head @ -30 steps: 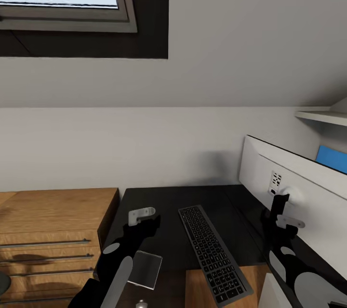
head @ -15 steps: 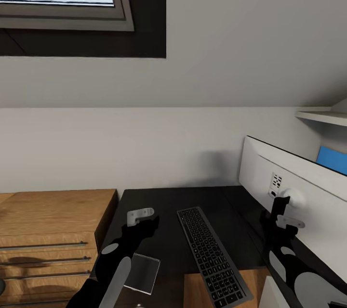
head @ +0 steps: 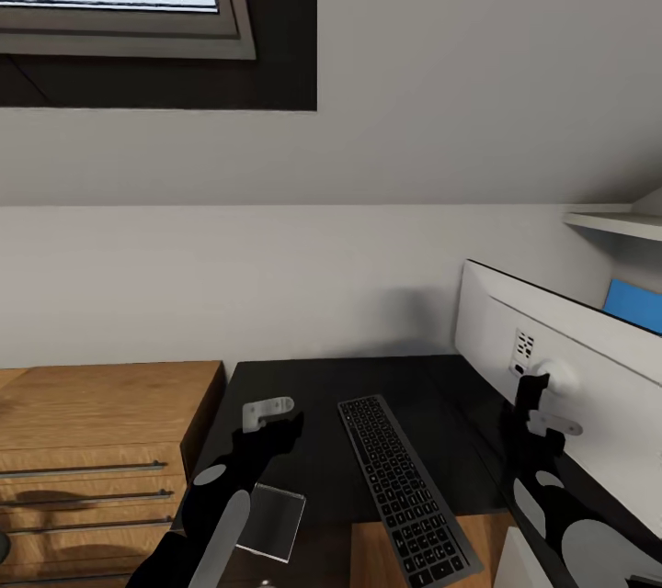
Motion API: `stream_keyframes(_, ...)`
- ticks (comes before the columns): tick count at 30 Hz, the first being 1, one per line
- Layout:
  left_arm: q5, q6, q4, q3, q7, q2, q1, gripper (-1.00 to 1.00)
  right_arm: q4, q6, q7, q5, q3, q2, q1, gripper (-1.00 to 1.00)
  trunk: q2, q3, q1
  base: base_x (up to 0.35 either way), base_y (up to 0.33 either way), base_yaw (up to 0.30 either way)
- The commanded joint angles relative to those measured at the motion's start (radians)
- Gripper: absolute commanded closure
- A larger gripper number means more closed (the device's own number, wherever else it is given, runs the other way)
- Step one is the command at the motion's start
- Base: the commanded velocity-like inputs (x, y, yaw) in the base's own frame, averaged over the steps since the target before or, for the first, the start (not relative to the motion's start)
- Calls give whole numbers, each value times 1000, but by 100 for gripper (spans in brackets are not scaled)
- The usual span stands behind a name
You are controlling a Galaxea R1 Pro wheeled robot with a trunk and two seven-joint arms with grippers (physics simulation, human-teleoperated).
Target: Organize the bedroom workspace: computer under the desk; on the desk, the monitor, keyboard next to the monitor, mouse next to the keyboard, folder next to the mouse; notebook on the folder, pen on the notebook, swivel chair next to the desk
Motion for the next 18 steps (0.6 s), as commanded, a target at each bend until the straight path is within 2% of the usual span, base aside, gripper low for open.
stream_keyframes(1, 11, 2, -1, -1, 9, 0, -1, -100, 1, -3, 0, -1, 3, 0, -1, 100, -1, -1, 0, 0, 0, 0)
stream_keyframes(18, 11, 3, -1, -1, 9, 0, -1, -100, 1, -1, 0, -3, 3, 0, -1, 100, -1, -1, 0, 0, 0, 0)
